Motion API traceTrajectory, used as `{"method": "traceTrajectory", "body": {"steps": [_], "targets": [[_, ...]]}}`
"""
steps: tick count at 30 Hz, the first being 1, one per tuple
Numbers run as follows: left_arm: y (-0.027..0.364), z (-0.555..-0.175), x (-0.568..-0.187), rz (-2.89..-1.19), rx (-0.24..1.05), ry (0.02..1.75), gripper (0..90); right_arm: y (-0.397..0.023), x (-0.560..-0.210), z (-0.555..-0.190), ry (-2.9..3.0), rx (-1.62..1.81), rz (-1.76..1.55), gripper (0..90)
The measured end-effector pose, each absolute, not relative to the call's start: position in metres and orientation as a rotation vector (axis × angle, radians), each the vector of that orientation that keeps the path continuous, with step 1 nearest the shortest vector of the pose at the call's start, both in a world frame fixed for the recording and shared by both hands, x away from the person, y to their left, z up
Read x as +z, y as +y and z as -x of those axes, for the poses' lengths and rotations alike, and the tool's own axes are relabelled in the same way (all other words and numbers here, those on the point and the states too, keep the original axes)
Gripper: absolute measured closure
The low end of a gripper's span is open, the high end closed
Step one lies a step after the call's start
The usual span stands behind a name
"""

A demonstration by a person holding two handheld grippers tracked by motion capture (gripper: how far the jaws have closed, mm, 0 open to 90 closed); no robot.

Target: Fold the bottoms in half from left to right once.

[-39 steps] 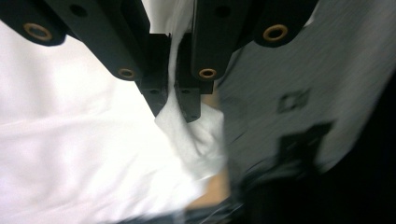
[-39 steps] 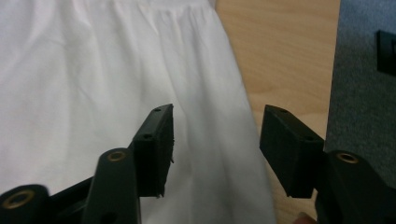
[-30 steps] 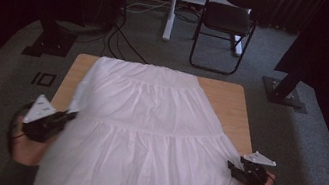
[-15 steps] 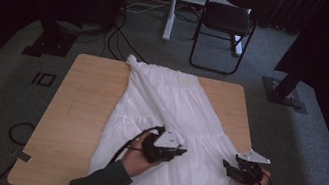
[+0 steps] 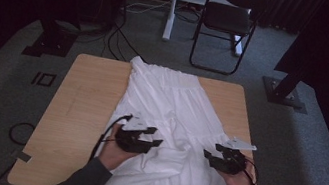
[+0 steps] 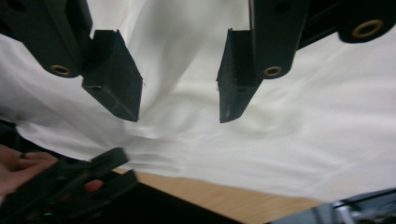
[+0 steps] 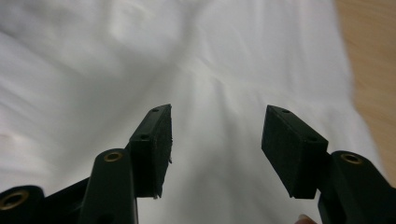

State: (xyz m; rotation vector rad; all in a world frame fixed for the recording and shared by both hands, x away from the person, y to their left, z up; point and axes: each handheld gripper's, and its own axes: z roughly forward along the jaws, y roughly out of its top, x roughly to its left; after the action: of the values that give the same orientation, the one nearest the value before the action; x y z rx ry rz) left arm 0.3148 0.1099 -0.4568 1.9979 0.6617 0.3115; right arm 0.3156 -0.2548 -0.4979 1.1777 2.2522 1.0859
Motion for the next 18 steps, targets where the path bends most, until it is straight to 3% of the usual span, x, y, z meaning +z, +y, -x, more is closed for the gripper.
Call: {"method": "traceTrajectory", "body": {"steps": [2, 3, 5, 11, 14, 15, 16, 18], "targets": [[0.119, -0.314, -0.457, -2.001, 0.343, 0.68, 49.5, -0.24, -0.492, -0.32, 2.272, 1.113, -1.15, 41.6], [0.14, -0.31, -0.46, -2.027, 0.439, 0.728, 48.6, -0.233, -0.49, -0.323, 2.284, 1.125, -1.144, 41.0], [0.163, -0.308, -0.468, -2.042, 0.503, 0.807, 48.2, -0.221, -0.489, -0.331, 2.304, 1.121, -1.163, 39.4], [0.209, -0.304, -0.504, -2.038, 0.518, 1.003, 44.3, -0.193, -0.513, -0.346, 2.401, 0.995, -1.193, 31.4], [0.218, -0.303, -0.517, -2.047, 0.493, 1.051, 41.6, -0.188, -0.524, -0.348, 2.45, 0.962, -1.206, 33.9], [0.222, -0.305, -0.527, -2.053, 0.457, 1.088, 41.6, -0.186, -0.53, -0.349, 2.483, 0.941, -1.213, 39.7], [0.223, -0.305, -0.531, -2.058, 0.438, 1.1, 40.1, -0.184, -0.536, -0.349, 2.531, 0.909, -1.183, 61.7], [0.222, -0.31, -0.54, -2.083, 0.402, 1.124, 38.8, -0.184, -0.535, -0.347, 2.559, 0.916, -1.146, 81.9]]}}
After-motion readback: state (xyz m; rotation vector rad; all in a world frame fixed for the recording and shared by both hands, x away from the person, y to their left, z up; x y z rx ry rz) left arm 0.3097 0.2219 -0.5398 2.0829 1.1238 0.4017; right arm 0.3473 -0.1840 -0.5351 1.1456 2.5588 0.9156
